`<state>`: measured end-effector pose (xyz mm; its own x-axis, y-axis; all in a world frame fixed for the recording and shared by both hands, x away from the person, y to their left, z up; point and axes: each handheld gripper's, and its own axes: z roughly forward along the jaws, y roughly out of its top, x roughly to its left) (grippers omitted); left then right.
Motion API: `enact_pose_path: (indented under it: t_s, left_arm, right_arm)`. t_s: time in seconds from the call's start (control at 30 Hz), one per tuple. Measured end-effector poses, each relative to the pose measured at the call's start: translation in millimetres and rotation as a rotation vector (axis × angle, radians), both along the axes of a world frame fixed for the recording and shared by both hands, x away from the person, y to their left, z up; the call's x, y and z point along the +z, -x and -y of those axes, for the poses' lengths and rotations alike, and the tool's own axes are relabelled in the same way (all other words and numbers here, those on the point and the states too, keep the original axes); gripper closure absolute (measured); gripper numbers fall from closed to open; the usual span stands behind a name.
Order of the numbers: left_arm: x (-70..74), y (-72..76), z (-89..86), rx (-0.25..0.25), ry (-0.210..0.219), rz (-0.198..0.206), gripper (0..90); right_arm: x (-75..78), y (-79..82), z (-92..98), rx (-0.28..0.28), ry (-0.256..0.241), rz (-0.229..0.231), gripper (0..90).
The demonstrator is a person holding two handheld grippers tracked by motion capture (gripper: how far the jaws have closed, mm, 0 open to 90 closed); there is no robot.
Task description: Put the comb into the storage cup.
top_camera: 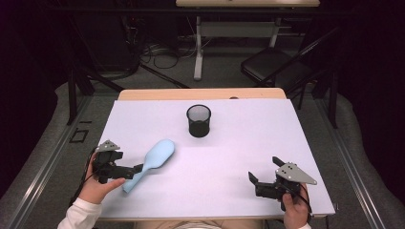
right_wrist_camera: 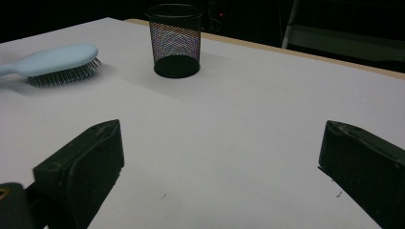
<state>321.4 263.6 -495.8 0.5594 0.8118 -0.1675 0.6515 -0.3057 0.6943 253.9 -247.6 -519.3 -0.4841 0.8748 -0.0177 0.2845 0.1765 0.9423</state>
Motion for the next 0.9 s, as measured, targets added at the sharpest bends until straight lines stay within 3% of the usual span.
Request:
enact_pose_path:
  t_s: [0.33, 0.5, 0.9]
  left_arm:
    - [8.8, -4.0, 5.6, -0.036, -0.014, -0.005, 0.3]
    - [12.2, -6.5, 6.8, -0.042, -0.006, -0.025, 0.3]
    - [16.3, -9.6, 9.4, -0.074, -0.053, -0.033, 1.1]
  right_arm:
    - [-0.2, -0.1, -0.1, -0.001, 0.000, -0.003, 1.1]
    - [-0.5, -0.5, -0.4, 0.000, 0.000, -0.001, 1.1]
    - [-0.7, -0.5, -0.3, 0.000, 0.003, -0.001, 1.2]
